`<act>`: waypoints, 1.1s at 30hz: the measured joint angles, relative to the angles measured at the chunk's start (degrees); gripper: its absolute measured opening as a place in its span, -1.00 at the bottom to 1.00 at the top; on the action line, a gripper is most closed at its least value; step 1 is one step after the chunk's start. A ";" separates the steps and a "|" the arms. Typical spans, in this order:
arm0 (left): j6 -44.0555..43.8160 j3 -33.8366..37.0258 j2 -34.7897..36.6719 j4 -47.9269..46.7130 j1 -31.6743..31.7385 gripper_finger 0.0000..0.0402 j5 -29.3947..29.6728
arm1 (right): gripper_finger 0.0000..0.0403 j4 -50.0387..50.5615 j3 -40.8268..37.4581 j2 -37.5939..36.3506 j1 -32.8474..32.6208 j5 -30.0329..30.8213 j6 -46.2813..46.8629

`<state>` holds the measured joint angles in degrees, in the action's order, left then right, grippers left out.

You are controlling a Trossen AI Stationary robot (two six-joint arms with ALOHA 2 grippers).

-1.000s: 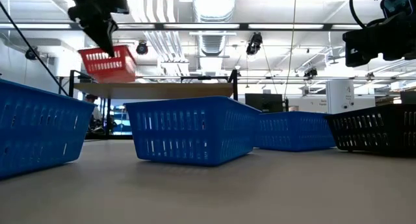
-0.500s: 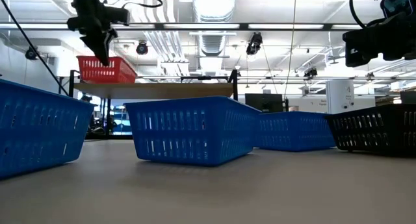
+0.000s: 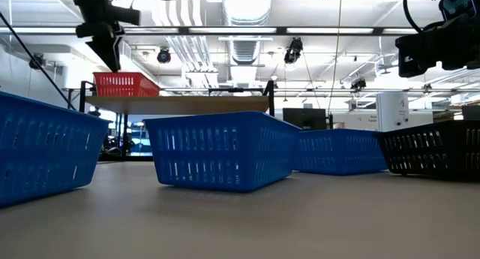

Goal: Stack baskets on shelf by color
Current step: Put the left red bin on the shelf, then put the middle blue bin on the shelf

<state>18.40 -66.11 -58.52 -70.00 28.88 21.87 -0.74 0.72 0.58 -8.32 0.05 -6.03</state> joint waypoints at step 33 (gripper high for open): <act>-45.23 0.55 -21.37 24.06 -65.97 -0.56 17.82 | -0.96 0.01 -0.01 -0.02 -0.01 0.00 -0.01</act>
<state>-26.83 -65.56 -79.89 -45.94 -37.09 39.69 -0.73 0.71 0.56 -8.33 0.05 -6.04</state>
